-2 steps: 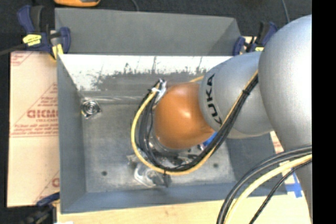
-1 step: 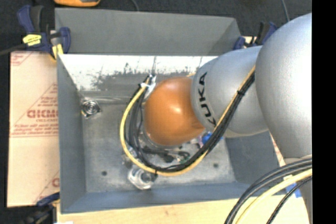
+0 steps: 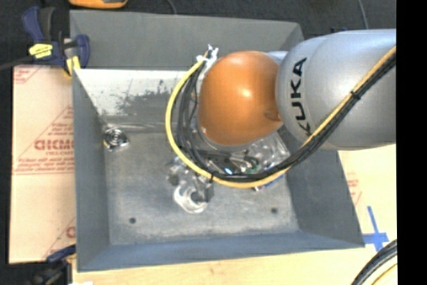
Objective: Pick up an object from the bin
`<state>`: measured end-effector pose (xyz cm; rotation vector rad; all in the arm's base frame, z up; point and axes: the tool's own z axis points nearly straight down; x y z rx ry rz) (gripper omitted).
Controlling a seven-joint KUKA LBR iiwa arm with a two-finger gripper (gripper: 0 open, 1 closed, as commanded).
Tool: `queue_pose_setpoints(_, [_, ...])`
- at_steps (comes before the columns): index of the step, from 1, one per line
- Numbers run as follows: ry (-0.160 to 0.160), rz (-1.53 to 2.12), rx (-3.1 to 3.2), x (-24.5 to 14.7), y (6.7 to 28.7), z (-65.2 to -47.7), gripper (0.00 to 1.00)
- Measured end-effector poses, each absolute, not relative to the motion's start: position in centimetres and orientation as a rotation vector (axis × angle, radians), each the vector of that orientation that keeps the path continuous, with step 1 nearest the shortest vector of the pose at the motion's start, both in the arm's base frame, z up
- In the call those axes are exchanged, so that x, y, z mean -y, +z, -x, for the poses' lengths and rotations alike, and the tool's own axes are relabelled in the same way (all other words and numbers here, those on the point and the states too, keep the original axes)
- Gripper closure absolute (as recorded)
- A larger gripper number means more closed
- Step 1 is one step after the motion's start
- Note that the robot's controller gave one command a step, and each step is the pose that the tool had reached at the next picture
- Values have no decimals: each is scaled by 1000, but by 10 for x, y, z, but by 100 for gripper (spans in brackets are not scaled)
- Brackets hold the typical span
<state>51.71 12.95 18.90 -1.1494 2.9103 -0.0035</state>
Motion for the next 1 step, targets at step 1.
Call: queue_pose_setpoints(1, [-4, 1070, -2939, -131, 301, -537, 100])
